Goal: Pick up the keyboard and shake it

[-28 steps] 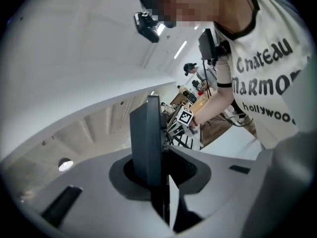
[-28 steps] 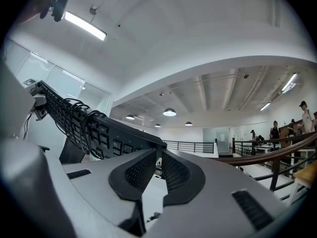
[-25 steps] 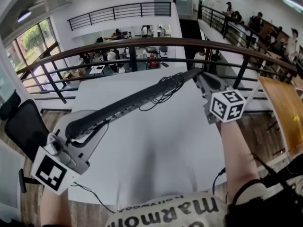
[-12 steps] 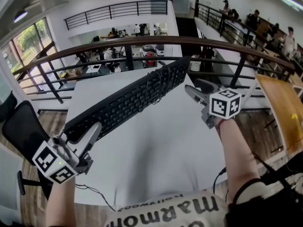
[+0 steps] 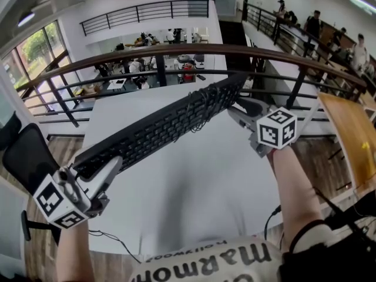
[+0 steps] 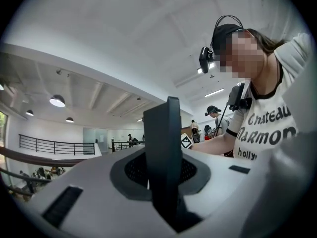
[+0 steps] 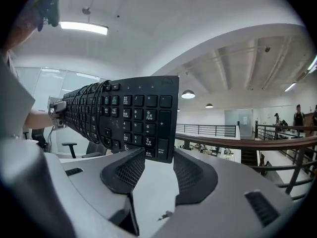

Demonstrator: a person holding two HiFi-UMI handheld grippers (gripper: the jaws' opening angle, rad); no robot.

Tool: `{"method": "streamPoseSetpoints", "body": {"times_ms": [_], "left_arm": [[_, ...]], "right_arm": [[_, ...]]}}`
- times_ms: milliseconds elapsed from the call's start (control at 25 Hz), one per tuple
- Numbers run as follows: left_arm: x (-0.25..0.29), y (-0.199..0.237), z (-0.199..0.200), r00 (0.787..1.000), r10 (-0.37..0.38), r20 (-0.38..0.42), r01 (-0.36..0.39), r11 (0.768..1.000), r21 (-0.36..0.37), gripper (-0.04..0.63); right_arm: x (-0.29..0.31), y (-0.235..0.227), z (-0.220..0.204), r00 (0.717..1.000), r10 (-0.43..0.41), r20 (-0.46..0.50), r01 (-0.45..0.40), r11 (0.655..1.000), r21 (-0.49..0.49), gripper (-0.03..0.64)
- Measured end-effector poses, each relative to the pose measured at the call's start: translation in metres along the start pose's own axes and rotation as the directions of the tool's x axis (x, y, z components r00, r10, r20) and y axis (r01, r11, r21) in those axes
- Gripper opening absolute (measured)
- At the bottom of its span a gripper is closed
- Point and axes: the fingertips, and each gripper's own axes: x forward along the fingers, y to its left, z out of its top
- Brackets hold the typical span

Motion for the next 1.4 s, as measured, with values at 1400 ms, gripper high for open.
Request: {"method": "streamPoseSetpoints", "body": {"times_ms": [1400], "left_arm": [[-0.029,-0.039,0.074,0.999,-0.050,-0.011,0.050,0.931,0.363,0.081]], "right_arm": [[-0.061,0.038,0.077,0.930,-0.064,0.362,0.113,0.987,-0.117,0.198]]}}
